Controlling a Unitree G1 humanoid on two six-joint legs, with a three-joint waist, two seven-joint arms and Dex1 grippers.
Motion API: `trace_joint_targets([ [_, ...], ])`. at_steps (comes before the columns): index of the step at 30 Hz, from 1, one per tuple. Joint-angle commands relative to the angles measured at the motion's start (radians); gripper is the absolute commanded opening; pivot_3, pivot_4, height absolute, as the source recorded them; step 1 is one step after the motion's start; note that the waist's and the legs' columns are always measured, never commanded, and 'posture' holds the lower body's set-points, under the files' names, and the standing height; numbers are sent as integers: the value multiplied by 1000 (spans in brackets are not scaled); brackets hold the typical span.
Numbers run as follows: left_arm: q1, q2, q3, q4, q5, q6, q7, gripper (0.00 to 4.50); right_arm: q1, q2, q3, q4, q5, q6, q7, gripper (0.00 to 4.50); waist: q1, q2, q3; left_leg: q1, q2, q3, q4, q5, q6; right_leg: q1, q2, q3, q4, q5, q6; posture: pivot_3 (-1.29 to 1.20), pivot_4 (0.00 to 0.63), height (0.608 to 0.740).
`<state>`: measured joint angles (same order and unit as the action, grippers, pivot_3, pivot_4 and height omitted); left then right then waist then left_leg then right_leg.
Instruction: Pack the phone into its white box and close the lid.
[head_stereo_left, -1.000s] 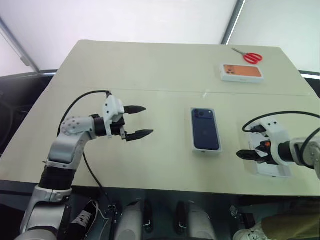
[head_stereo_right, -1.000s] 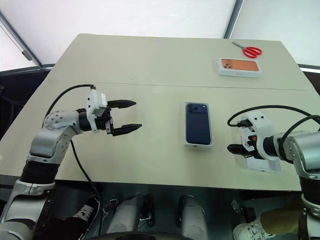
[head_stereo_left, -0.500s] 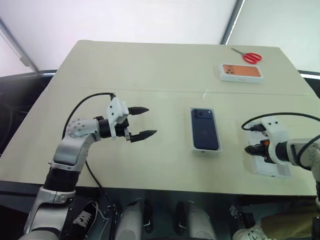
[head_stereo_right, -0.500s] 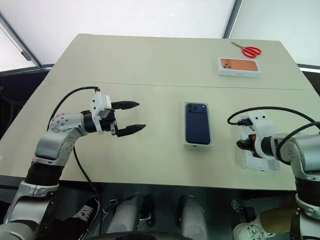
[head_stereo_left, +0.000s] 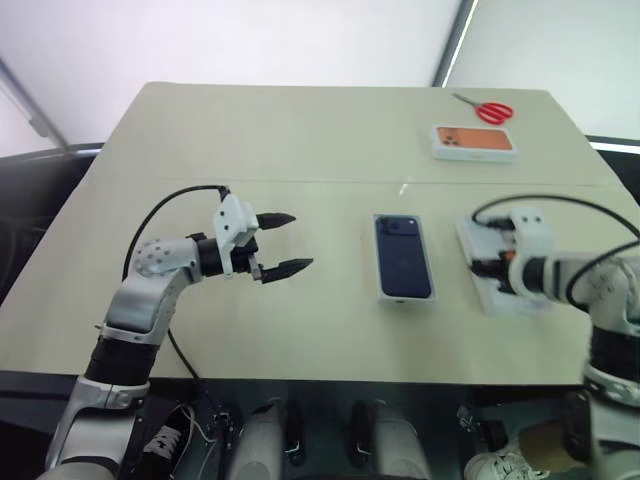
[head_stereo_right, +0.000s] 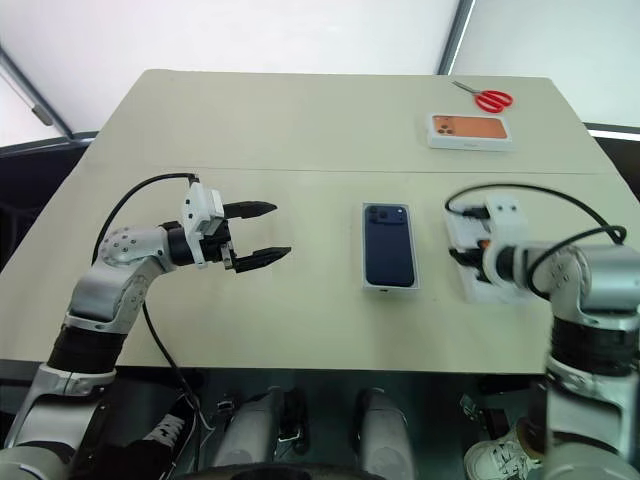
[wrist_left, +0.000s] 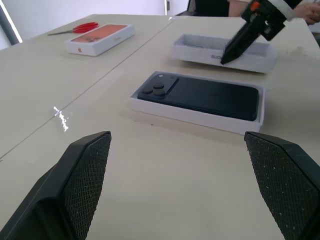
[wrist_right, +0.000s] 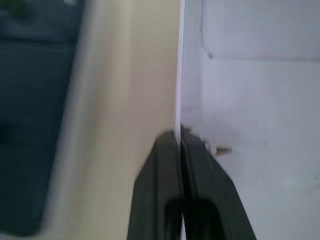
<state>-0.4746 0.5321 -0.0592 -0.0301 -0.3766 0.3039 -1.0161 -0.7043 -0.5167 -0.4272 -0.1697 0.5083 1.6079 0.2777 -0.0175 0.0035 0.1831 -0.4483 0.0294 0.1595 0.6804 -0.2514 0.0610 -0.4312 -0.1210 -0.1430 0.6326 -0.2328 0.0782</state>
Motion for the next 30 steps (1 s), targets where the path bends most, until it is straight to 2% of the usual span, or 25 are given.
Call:
trace_joint_targets([
  [1,-28,-9,16,11,-18,51,28,4500,-139,85,-164,16,134,7,-60,53,4,0,0,-1,0,0,-1,0,0,-1,2,0,0,0,0,0,150,738],
  [4,-46,-22,18,31,-4,55,59,4500,-202,191,-283,52,292,7,-151,53,11,0,0,-1,1,-1,-1,1,-1,0,3,-1,1,0,0,0,150,738],
  [6,-58,-33,23,45,2,55,82,4500,-200,219,-307,63,411,7,-217,53,10,0,0,-2,0,-1,-1,1,-1,0,2,-1,0,0,0,0,150,738],
  [9,-89,-64,34,86,4,67,135,4500,-107,294,-268,57,696,7,-319,53,5,-1,-1,-3,-1,0,-1,1,0,0,2,-1,0,1,1,0,150,738],
  [12,-99,-92,25,93,7,66,164,3689,-37,396,-234,50,915,2,-454,0,-1,0,-1,-1,0,0,-1,1,0,1,2,-1,0,1,1,0,150,738],
  [16,-109,-120,30,95,6,73,197,1741,86,345,5,37,1362,-258,-735,0,-3,1,0,-1,0,0,-1,1,-1,0,3,1,2,1,0,0,150,738],
  [17,-113,-131,31,101,8,75,213,1218,113,329,53,25,1421,-309,-771,0,-1,0,0,0,0,0,-1,1,-1,0,3,1,2,1,0,0,150,738],
  [19,-110,-149,14,103,31,58,239,251,164,285,126,12,1464,-369,-806,0,1,0,0,0,0,0,-1,1,-1,0,3,1,1,1,1,0,150,738],
  [20,-108,-153,4,100,41,52,244,59,181,265,149,6,1464,-388,-806,0,4,0,0,0,0,0,-1,1,-1,0,3,1,1,1,1,0,150,738],
  [30,-98,-267,-74,144,81,27,245,59,228,136,269,61,1463,-532,-769,0,4,0,-1,0,0,1,0,0,1,1,3,2,0,1,1,0,150,738],
])
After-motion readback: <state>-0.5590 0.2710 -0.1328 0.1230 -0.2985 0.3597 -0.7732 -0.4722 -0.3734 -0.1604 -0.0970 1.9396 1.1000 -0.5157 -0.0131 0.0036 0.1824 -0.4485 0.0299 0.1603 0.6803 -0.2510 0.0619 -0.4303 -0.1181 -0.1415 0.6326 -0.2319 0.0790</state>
